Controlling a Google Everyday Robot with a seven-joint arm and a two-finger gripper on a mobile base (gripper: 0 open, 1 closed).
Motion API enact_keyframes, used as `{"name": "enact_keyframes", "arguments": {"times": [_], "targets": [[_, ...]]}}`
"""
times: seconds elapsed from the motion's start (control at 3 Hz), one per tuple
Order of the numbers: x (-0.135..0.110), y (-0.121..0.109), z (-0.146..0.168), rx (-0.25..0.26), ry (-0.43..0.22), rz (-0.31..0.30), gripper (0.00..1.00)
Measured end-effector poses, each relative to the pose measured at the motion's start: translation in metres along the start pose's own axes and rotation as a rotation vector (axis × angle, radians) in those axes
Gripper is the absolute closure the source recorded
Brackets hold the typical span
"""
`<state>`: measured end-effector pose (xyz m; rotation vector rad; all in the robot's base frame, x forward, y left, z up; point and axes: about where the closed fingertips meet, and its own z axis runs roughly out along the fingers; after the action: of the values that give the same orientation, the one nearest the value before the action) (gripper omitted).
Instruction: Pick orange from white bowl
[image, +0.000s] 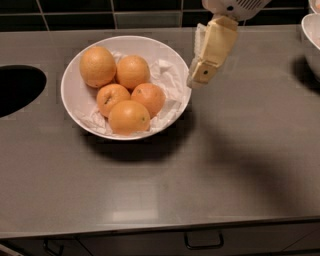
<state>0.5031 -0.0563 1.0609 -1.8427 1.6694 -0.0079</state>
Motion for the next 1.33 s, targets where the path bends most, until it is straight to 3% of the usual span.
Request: {"name": "enact_keyframes", "arguments": {"times": [0.33,0.67,1.33], "targets": [[-0.014,-0.017,0.040,-0.044,-0.028,0.025,0.00],[-0.014,-0.017,0.040,-0.044,-0.028,0.025,0.00],[-0.062,-0.039,0.059,0.005,-0.089,-0.007,0.00]]}}
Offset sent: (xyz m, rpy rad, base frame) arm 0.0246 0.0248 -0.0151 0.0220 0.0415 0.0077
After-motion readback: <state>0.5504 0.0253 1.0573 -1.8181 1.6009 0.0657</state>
